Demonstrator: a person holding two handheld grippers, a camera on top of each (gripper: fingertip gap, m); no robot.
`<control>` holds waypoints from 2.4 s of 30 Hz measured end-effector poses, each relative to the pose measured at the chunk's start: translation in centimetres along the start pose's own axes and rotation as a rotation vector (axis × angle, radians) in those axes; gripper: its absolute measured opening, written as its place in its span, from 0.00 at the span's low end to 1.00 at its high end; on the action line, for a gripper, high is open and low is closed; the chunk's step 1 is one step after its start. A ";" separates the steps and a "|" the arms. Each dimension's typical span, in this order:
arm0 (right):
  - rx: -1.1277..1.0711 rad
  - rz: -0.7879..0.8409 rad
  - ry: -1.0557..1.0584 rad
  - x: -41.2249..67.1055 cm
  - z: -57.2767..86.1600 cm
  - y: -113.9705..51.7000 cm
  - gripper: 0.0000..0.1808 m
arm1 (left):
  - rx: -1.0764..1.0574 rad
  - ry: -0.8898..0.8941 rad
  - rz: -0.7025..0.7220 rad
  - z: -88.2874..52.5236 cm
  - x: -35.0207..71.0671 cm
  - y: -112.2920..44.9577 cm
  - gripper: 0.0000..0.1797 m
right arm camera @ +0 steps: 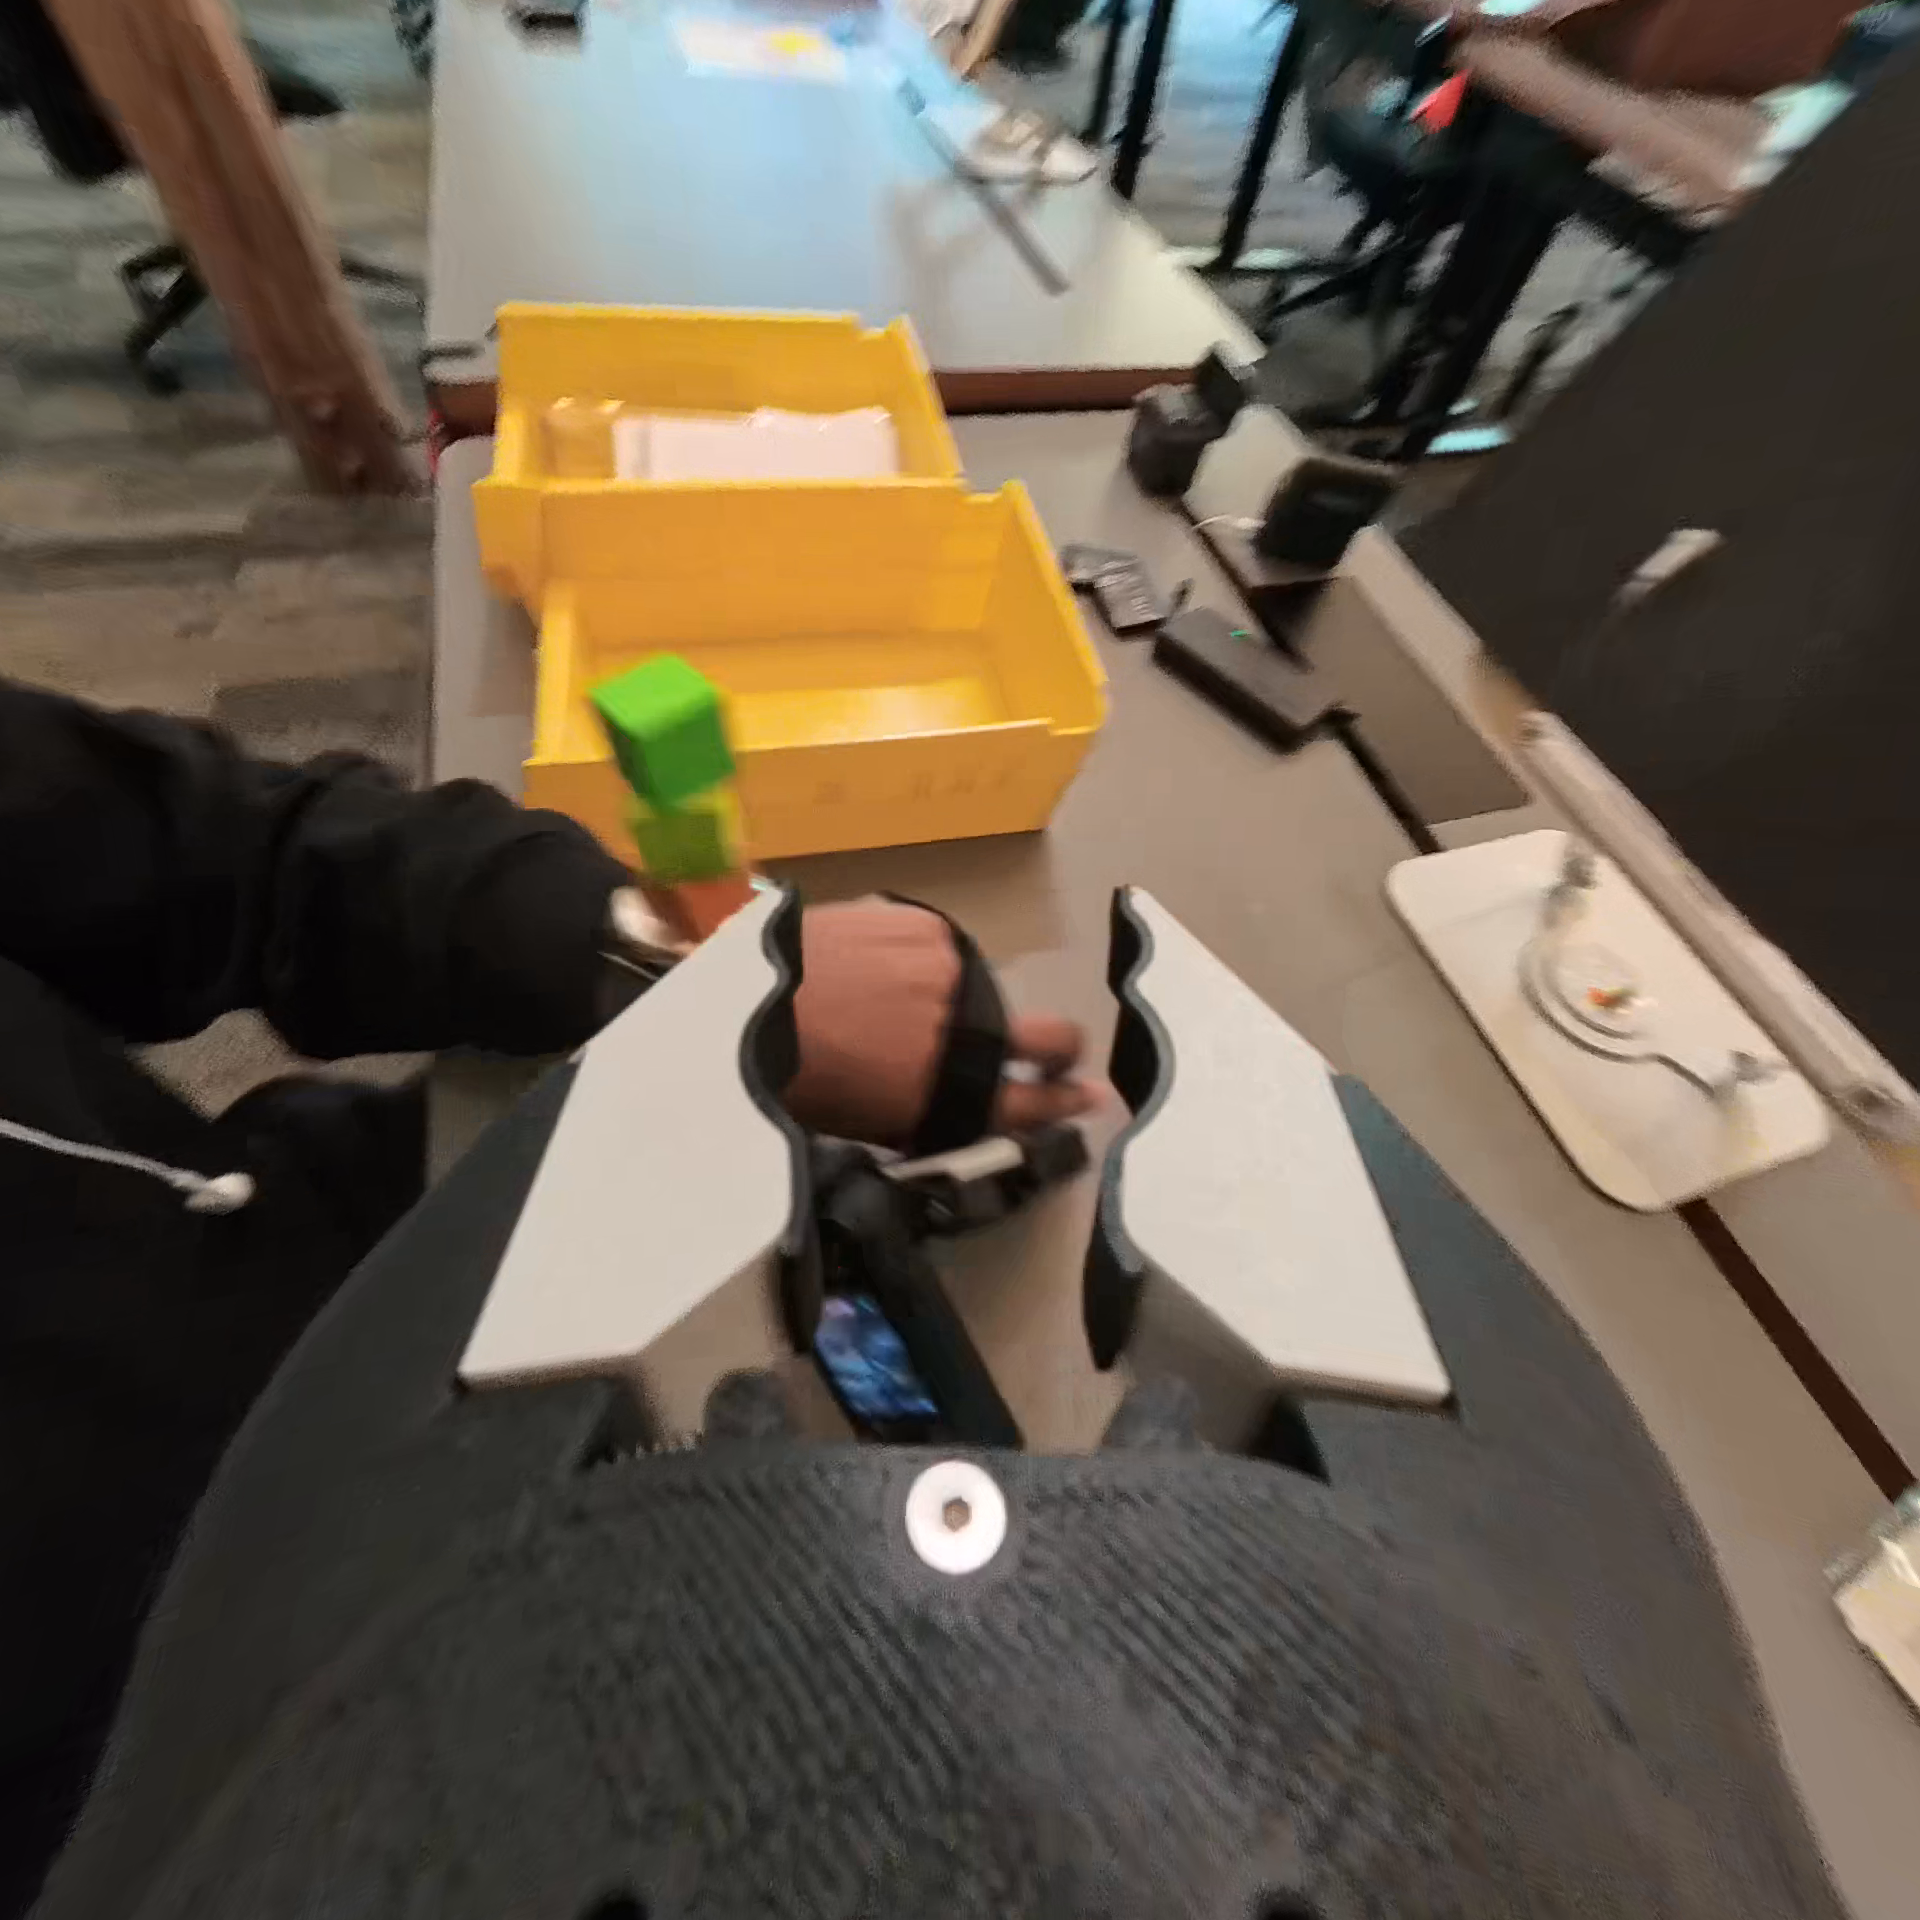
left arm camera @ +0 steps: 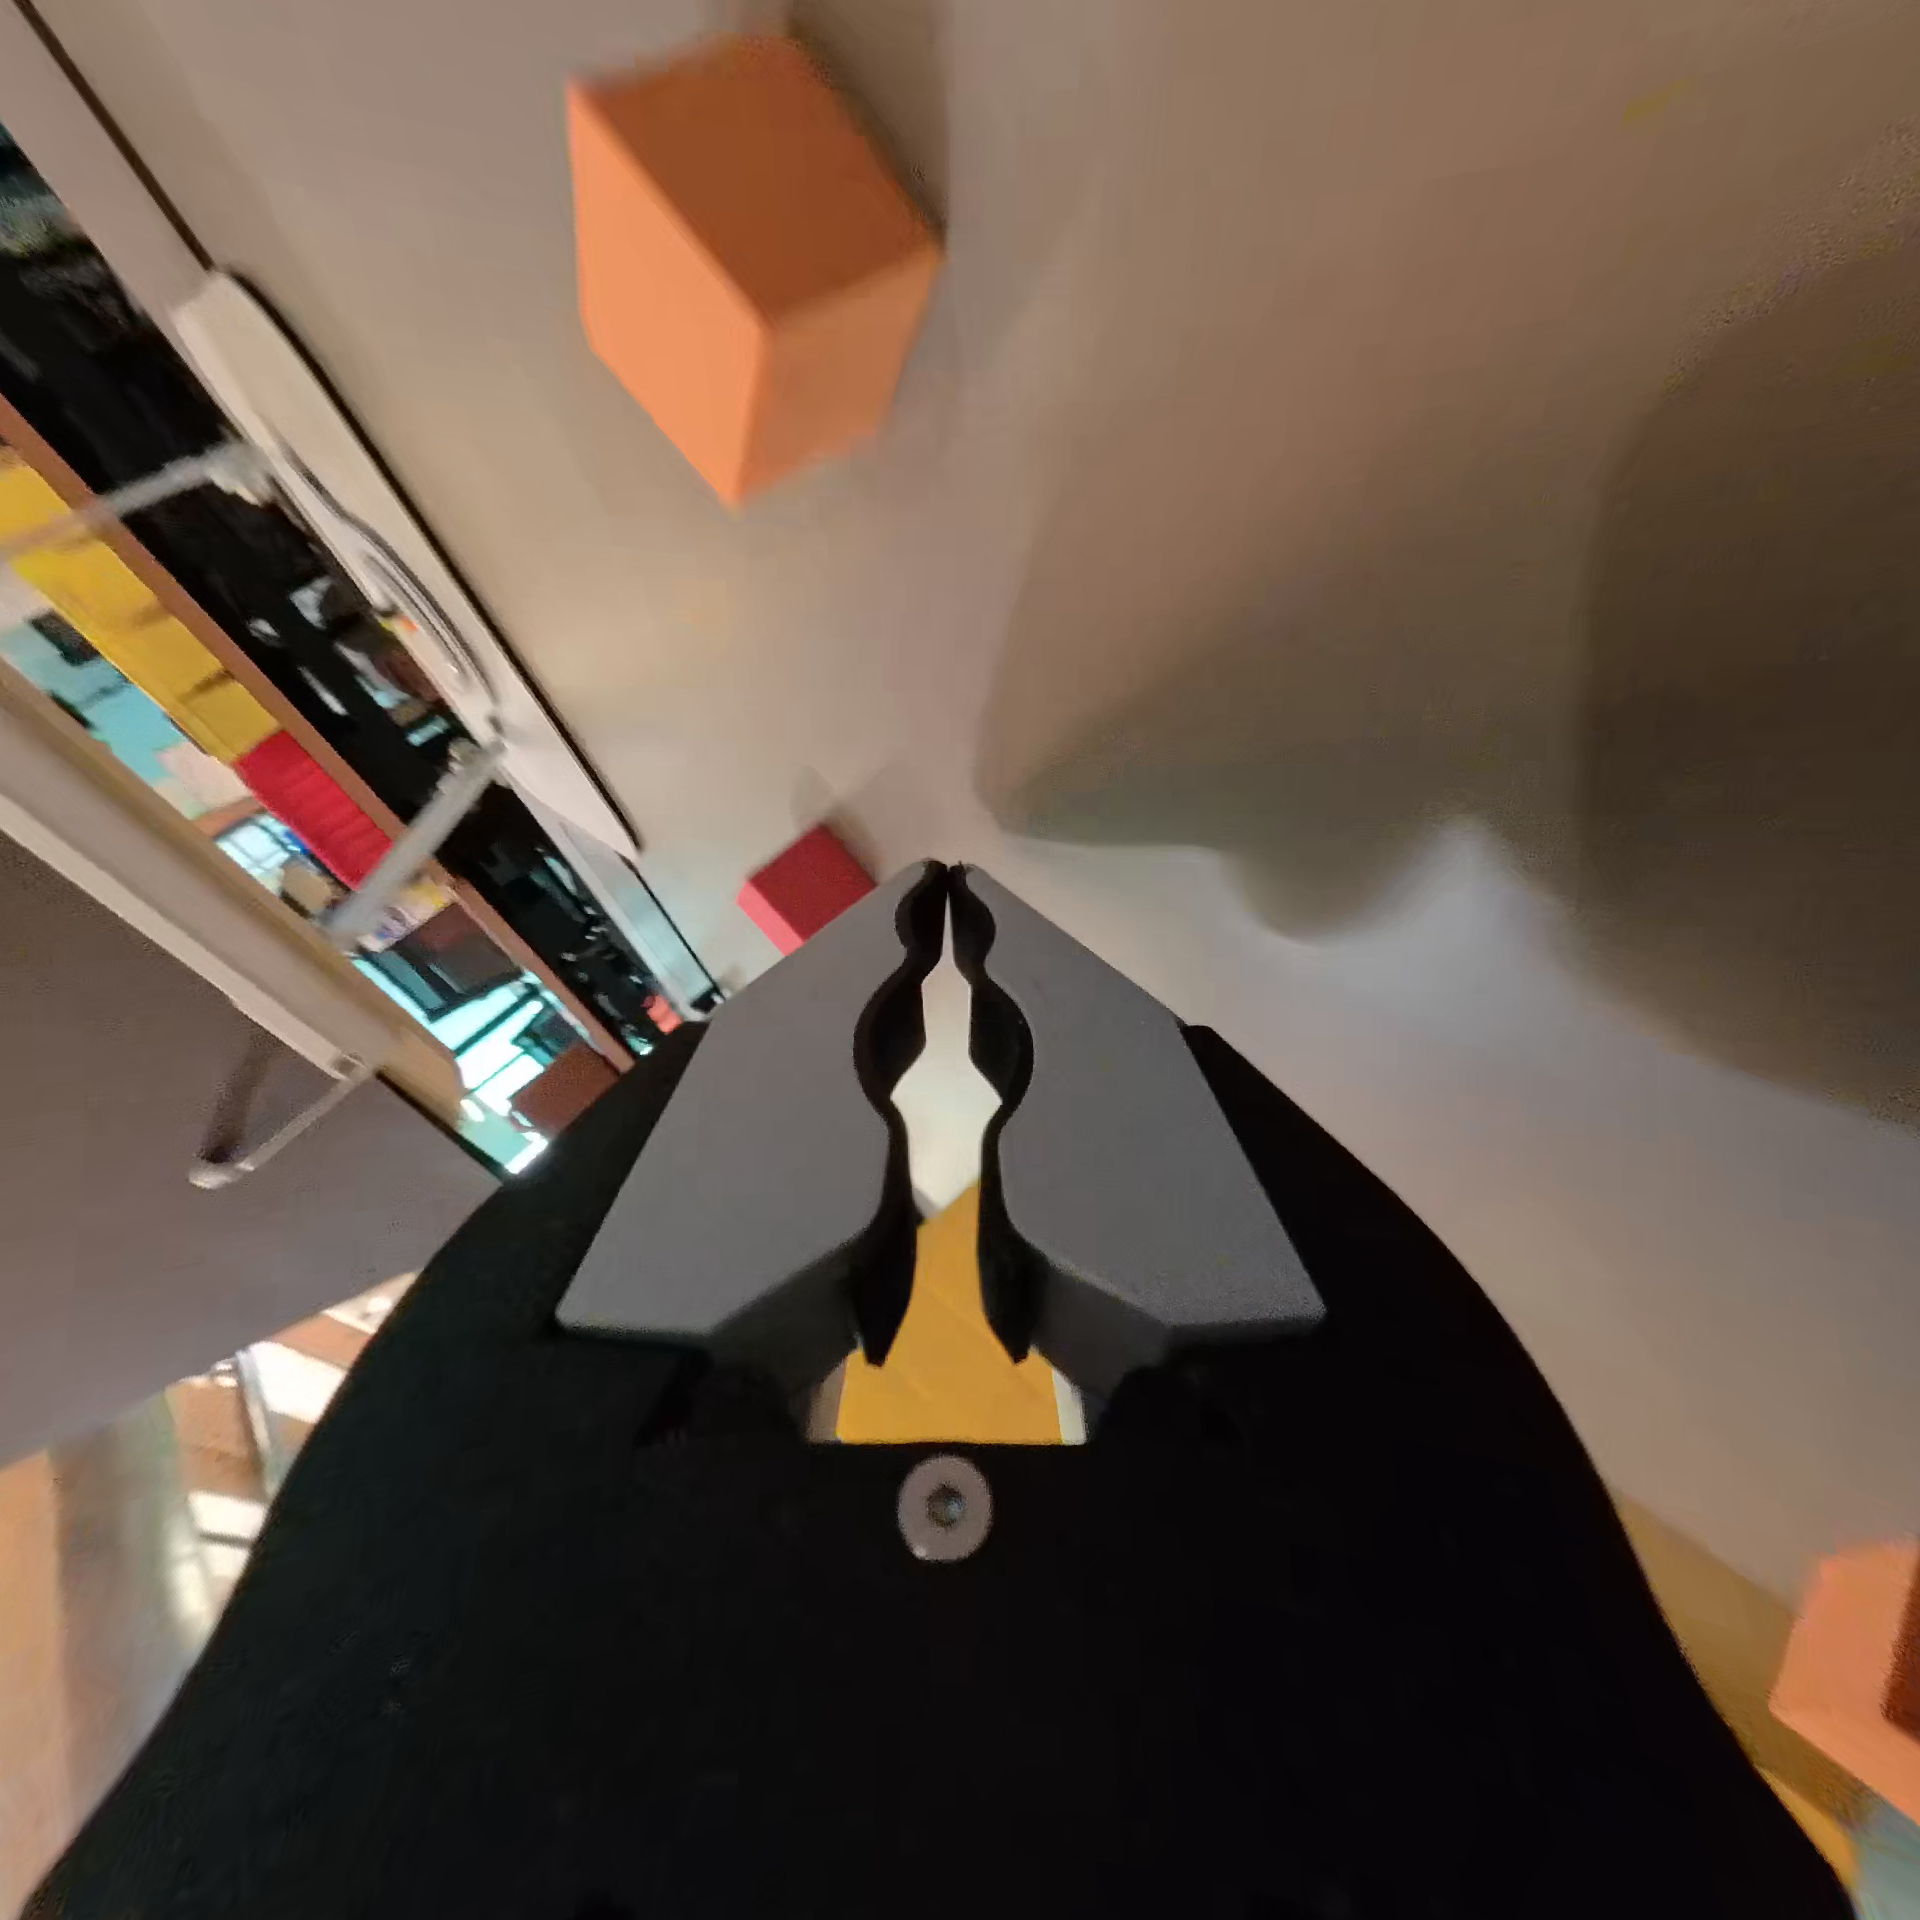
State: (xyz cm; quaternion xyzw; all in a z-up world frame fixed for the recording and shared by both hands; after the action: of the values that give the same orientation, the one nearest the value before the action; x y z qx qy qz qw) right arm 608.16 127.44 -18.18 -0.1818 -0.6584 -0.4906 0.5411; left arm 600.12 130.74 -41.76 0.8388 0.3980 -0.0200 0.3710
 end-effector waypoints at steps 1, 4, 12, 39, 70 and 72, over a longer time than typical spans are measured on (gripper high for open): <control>-0.043 0.040 -0.018 -0.6 1.3 1.0 0.31 | -0.011 0.014 -0.006 0.3 -0.8 0.2 0.00; -0.124 0.118 -0.100 -4.4 5.4 2.4 0.28 | 0.000 -0.024 -0.045 0.8 -3.5 1.0 0.00; -0.137 -0.027 -0.313 -20.0 9.1 -3.5 0.34 | -0.033 -0.057 -0.083 1.6 -6.6 2.0 0.00; 0.414 -0.074 0.194 4.9 -3.0 -1.9 0.14 | 0.037 -0.103 0.050 -0.4 1.1 1.5 0.00; -0.160 -0.096 0.034 -6.8 16.2 -7.6 0.32 | 0.063 -0.097 0.016 0.0 -0.9 2.4 0.00; -0.011 -0.135 -0.086 -10.7 15.6 -11.2 0.35 | 0.064 -0.091 0.013 0.0 -1.3 2.6 0.00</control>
State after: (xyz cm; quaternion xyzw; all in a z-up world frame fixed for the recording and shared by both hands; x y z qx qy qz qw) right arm 594.93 138.65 -31.68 -0.1608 -0.6893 -0.5212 0.4768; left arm 601.03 128.86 -39.77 0.8510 0.3747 -0.0683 0.3617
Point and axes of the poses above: each gripper's, where its closed fingertips meet, y back along the fingers, x out of its top, z = x × y across the jaws, the point moved 5 cm from there along y, back along the fingers, and after that the axes turned 5 degrees about x, right-handed, at the moved point
